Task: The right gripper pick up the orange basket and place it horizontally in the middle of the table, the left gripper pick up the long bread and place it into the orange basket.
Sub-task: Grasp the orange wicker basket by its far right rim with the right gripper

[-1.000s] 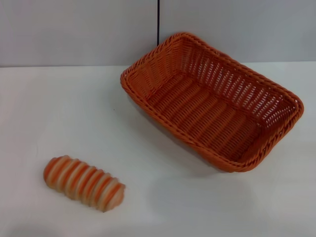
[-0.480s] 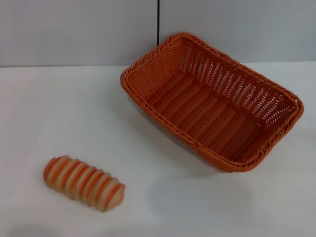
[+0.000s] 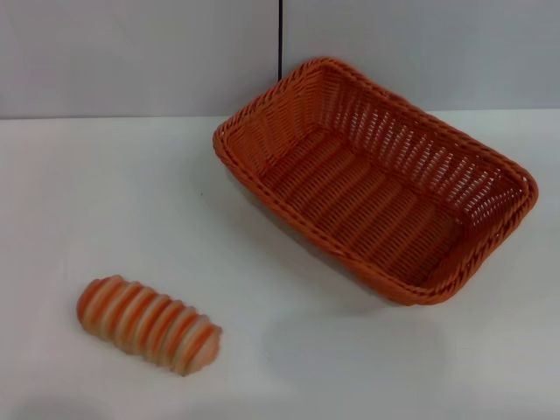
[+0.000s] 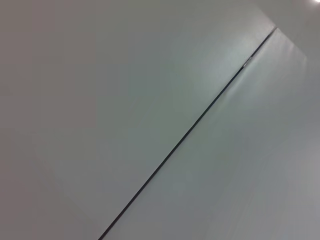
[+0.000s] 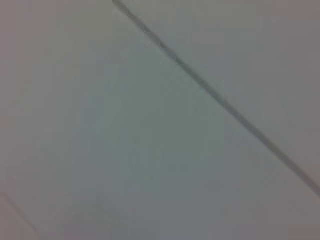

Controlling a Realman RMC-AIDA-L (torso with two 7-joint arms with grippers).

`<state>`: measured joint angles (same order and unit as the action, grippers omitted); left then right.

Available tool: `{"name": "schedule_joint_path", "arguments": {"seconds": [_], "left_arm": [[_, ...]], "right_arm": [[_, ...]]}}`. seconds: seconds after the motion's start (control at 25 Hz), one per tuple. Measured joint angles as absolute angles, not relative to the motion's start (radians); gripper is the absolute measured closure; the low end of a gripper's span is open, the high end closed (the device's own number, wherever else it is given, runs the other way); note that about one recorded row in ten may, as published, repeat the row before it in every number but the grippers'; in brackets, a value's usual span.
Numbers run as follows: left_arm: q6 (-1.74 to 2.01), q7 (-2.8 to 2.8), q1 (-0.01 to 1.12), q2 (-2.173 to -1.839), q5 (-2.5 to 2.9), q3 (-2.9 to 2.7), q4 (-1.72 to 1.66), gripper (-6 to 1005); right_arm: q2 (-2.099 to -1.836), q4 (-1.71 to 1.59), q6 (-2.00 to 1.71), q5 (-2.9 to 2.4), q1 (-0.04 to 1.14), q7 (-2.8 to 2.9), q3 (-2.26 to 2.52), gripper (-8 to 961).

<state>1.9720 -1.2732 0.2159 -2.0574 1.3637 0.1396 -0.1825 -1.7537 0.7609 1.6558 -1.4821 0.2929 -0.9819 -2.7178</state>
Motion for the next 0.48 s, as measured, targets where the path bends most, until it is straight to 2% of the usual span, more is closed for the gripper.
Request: {"name": "schedule_joint_path", "arguments": {"seconds": [0.04, 0.12, 0.16, 0.32, 0.48], "left_arm": [[1.972, -1.273, 0.216, -2.058, 1.364, 0.140, -0.182, 161], [1.973, -1.273, 0.216, -2.058, 1.365, 0.140, -0.182, 161], [1.973, -1.273, 0.216, -2.058, 1.365, 0.140, -0.182, 161], [1.971, -1.272, 0.216, -2.059, 1.372, 0.140, -0.181, 163], [1.971, -1.272, 0.217, -2.059, 1.372, 0.140, -0.181, 164]], "right_arm": [[-1.754, 0.761, 1.656, -1.482, 0.293, -0.982, -2.718, 530], [-1.725, 0.878, 1.692, -1.618, 0.360, -0.839, -2.712, 530], [-1.725, 0.878, 1.692, -1.618, 0.360, -0.839, -2.712, 530], [-1.695, 1.009, 1.762, -1.862, 0.490, -0.727, -2.672, 530], [-1.686, 1.023, 1.767, -1.966, 0.559, -0.711, -2.632, 530]]}}
